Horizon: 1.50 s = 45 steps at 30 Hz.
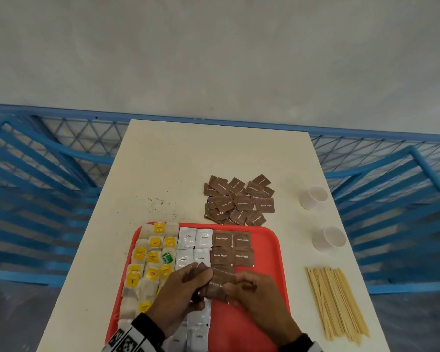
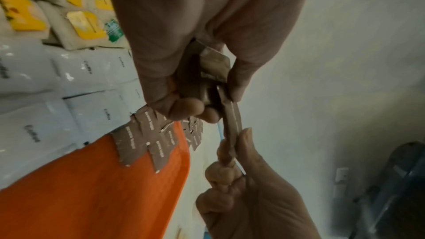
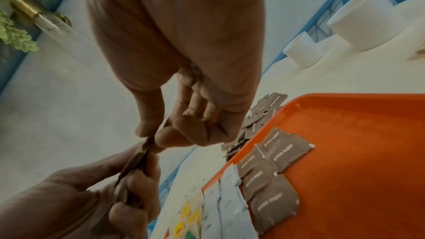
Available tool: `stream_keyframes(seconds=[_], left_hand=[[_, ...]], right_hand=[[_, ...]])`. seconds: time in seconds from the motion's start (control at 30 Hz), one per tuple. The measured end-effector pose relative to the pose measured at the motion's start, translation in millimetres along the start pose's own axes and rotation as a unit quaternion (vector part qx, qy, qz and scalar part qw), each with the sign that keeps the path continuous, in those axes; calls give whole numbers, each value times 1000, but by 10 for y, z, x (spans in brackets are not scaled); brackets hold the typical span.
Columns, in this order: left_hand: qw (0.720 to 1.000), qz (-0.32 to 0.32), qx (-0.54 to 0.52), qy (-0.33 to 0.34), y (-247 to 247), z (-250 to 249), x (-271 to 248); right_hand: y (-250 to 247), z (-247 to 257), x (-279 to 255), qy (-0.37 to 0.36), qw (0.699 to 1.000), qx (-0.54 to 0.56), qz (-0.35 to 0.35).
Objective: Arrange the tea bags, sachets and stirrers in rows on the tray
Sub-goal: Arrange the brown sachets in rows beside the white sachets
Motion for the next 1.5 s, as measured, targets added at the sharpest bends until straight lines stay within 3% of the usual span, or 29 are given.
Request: stream_keyframes(seconds=[0.13, 0.3, 0.4, 0.73, 0.87, 0.97, 1.03, 1.13, 1.2, 1.33, 1.5], left_hand=[[999, -4, 53, -9, -56, 107, -39], [997, -48, 47, -26, -263, 146, -50], [998, -42, 40, -40, -306, 149, -57], [997, -55, -1, -48, -287, 94, -80], [997, -27, -23, -64, -296, 80, -68], [997, 30, -26, -62, -269, 32, -95], [995, 78, -25, -55, -249, -8, -125], [990, 127, 37, -39, -212, -57, -146], [985, 143, 99, -22, -167, -87, -148], [978, 141, 152, 15, -127, -145, -150], [988, 56, 127, 69, -198, -213, -131]], right_hand=[[-157, -279, 40, 53, 998, -27, -24], [-602, -686, 357, 111, 982, -115, -106], [-687, -813, 570, 142, 975, -128, -110], [-693, -951, 837, 165, 951, -201, -170], [-675, -930, 794, 179, 944, -191, -201], [-646, -775, 684, 150, 940, -192, -237], [-527, -531, 559, 90, 956, -174, -217], [-143, -74, 312, 9, 990, -126, -66], [85, 120, 201, -18, 991, -129, 8], [181, 199, 191, -24, 990, -141, -8], [90, 130, 156, 1, 997, -71, -30]])
Point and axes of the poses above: each hand's wrist, its own x-axis towards the middle knuckle, its own y-axis out of the palm, z = x × y, the point moved 3 cm from there along x, towards the middle knuckle, and after that the axes turned 9 degrees about y, right-handed, at the moved point
